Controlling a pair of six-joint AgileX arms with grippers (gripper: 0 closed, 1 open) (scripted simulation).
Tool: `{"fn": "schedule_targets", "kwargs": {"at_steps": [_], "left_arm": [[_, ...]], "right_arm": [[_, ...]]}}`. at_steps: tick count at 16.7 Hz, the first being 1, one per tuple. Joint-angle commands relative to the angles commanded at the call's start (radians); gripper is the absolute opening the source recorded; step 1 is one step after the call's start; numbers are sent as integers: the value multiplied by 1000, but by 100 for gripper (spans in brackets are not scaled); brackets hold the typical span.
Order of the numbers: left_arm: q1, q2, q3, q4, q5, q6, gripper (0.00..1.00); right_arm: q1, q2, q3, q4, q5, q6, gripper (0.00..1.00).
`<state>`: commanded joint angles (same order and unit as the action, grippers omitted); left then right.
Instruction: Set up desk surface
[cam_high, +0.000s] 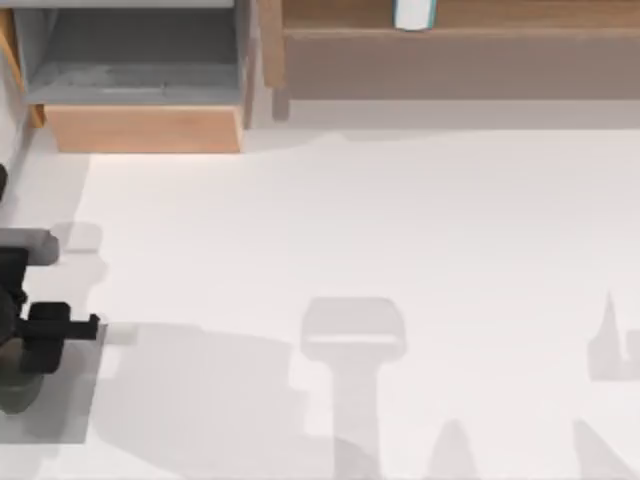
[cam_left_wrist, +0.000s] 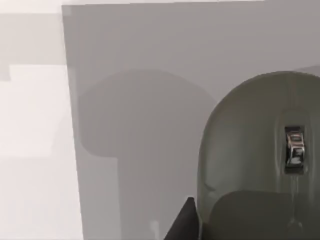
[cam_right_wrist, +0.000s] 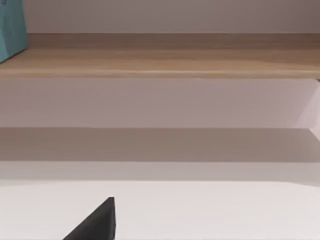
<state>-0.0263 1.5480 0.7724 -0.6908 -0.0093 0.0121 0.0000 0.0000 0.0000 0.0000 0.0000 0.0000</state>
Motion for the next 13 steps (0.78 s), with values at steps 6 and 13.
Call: {"fn": "schedule_targets", "kwargs": {"at_steps": [6, 13], "left_arm": [[0, 0, 0, 0, 0, 0, 15], [0, 0, 0, 0, 0, 0, 68]], "right_arm": [[0, 0, 0, 0, 0, 0, 100], [0, 0, 0, 0, 0, 0, 100]]}}
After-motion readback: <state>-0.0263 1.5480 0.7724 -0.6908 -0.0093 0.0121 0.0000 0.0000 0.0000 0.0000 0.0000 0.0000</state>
